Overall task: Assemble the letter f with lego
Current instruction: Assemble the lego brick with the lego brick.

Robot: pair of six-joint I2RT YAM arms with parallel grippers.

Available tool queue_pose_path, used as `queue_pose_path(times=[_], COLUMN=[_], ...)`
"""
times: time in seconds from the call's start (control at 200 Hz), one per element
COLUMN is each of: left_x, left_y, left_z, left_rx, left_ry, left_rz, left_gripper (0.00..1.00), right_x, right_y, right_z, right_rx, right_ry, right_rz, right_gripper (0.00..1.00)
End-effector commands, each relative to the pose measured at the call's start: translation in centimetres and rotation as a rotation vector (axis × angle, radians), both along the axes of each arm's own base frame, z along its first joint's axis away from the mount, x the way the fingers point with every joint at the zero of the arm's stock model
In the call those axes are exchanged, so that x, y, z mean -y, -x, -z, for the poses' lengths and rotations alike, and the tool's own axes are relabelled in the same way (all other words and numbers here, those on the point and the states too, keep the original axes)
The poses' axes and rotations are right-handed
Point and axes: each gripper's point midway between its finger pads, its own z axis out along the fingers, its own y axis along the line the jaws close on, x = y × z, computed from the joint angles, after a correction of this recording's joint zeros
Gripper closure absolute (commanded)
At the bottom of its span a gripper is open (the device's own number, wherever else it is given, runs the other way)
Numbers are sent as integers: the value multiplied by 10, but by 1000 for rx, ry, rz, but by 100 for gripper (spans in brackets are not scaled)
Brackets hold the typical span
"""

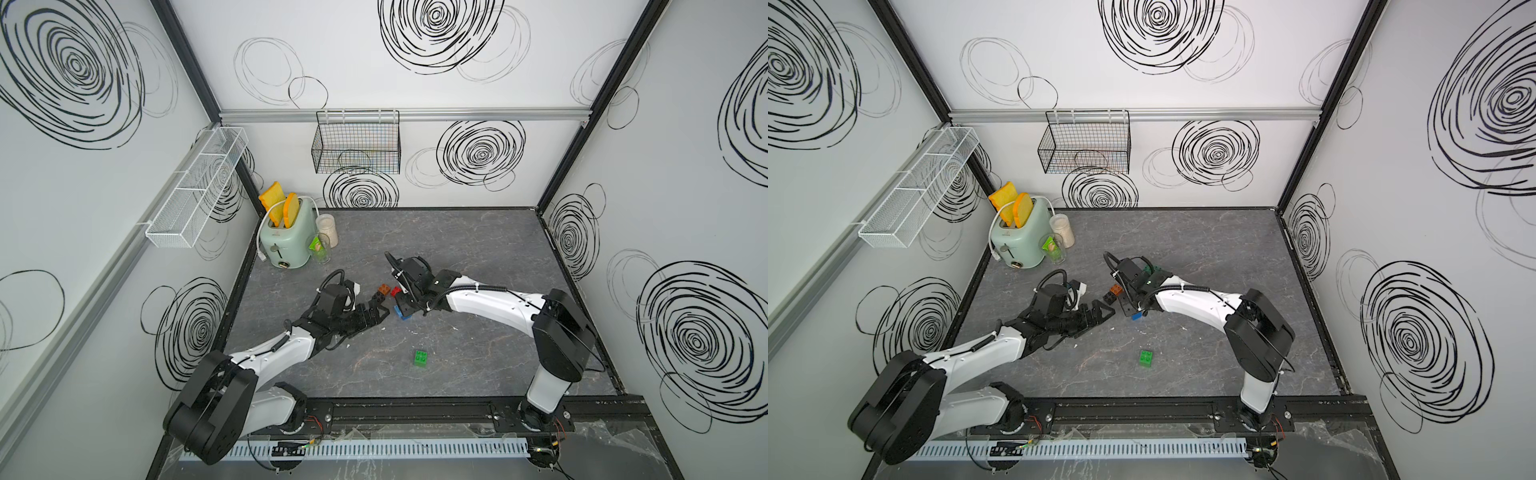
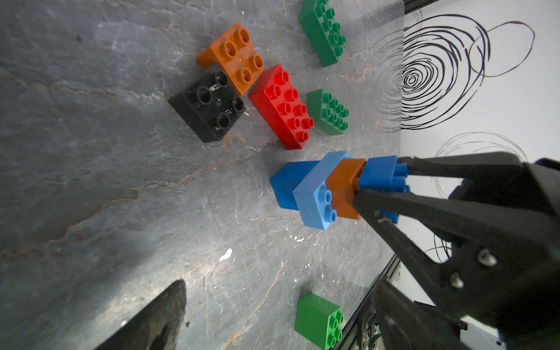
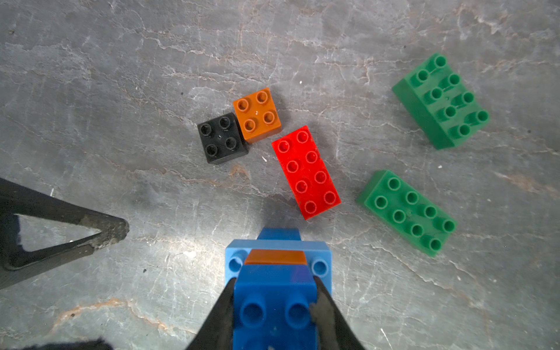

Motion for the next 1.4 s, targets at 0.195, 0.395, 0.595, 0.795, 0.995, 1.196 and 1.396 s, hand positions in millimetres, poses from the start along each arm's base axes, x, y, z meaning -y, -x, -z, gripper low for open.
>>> queue_pose_path(times=[0.195, 0.395, 0.595, 0.795, 0.995, 1.196, 1.396], left_x=[-4, -5, -4, -5, -4, -5, -5], left_y=[-2, -2, -2, -2, -2, -2, -2], left_z=[2, 4, 4, 5, 5, 5, 6], left_rx=[7, 3, 0, -1, 1, 0, -2], left_ry=[-9, -13, -14, -16, -15, -19, -21], left_rz=[-16, -17, -17, -16, -16, -17, -18], left_gripper=[2, 2, 2, 2, 2, 2, 2], right_x=[11, 11, 9, 8, 10, 10, 7], right_y=[18, 16, 14, 10, 5, 4, 1], right_z=[10, 8, 4, 0, -3, -7, -16], right_rx=[-58, -46, -37, -31, -27, -32, -36], right_ry=[66, 66, 53, 47, 43, 23, -5], right_rz=[-35, -34, -37, -34, -23, -23, -31], right_gripper=[61, 58, 54, 50, 47, 45, 42])
